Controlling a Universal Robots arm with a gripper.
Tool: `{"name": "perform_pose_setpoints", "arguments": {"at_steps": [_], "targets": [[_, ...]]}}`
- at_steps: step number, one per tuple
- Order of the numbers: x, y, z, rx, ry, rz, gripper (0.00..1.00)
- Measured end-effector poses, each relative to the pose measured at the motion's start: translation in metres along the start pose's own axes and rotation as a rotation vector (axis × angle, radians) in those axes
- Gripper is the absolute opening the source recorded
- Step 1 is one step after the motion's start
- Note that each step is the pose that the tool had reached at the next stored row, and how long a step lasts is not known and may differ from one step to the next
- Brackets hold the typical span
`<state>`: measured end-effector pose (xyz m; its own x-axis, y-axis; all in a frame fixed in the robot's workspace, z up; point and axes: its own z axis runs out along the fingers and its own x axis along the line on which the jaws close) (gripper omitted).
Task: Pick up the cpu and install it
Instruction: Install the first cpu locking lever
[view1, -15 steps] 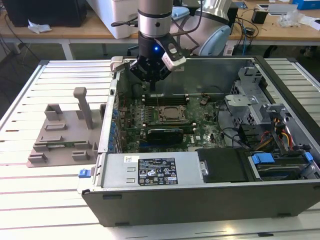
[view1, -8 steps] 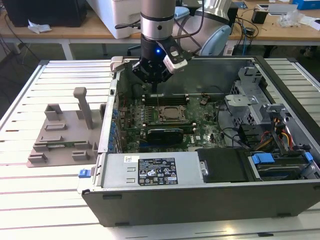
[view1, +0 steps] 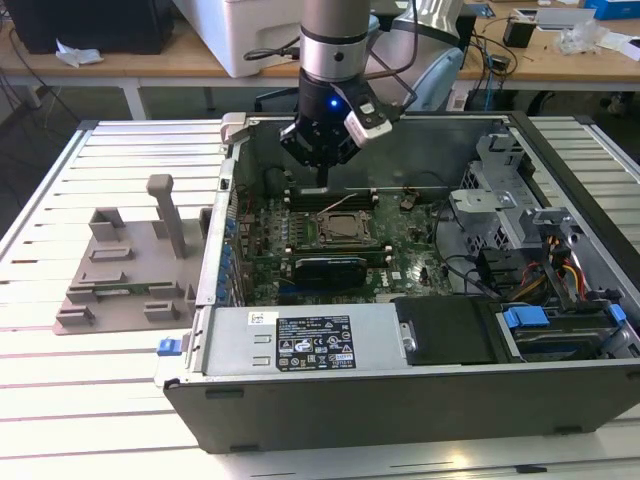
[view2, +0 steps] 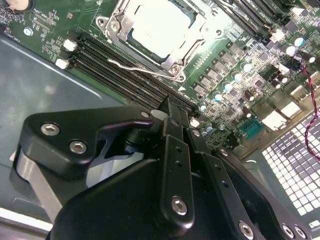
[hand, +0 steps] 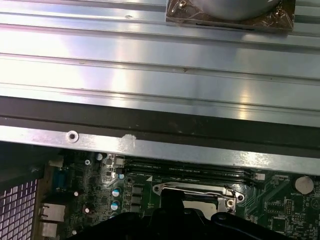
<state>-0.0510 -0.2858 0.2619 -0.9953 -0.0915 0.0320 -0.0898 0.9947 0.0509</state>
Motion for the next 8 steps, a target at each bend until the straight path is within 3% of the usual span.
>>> {"name": "perform_pose_setpoints", "arguments": {"at_steps": [2, 6, 8], "targets": [[0.0000, 0.0000, 0.0010, -0.0019, -0.0004, 0.000, 0.11], [0.0000, -0.0004, 0.0055, -0.0295, -0.0029, -0.001, 0.11], [-0.0002, -0.0008, 0.0123, -0.0298, -0.0027, -0.001, 0.11]]}}
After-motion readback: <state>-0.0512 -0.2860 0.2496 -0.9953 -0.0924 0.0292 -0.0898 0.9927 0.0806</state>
